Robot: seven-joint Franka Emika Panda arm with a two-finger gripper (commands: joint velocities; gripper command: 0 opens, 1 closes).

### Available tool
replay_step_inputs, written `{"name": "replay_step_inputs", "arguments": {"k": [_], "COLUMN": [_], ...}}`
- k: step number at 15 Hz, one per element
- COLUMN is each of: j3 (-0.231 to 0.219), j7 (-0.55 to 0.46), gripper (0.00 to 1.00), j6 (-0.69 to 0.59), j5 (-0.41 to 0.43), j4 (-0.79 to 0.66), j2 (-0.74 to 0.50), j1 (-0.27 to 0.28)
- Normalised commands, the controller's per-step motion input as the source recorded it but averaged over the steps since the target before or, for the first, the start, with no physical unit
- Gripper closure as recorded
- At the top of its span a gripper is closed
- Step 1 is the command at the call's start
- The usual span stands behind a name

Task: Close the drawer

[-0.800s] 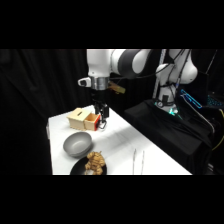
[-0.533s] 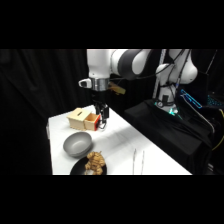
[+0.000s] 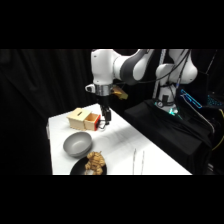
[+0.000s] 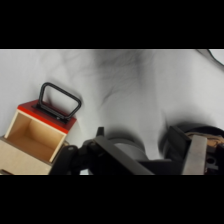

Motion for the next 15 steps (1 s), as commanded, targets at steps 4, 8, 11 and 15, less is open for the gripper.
{"name": "replay_step_inputs", "arguments": {"k": [4, 8, 11, 15], "j3": [-0.049, -0.054, -0.042, -0.054], "j7": [0.28, 0.15, 0.10, 0.10], "gripper": [0.00, 0.00, 0.00, 0.00], "j6": [0.24, 0.27, 0.28, 0.27], "j5": [0.096, 0.194, 0.210, 0.162], "j4": [-0.27, -0.24, -0.16, -0.06], "j2": [-0.15, -0.11, -0.06, 0.03], "j1": [-0.029, -0.065, -0.064, -0.062]}}
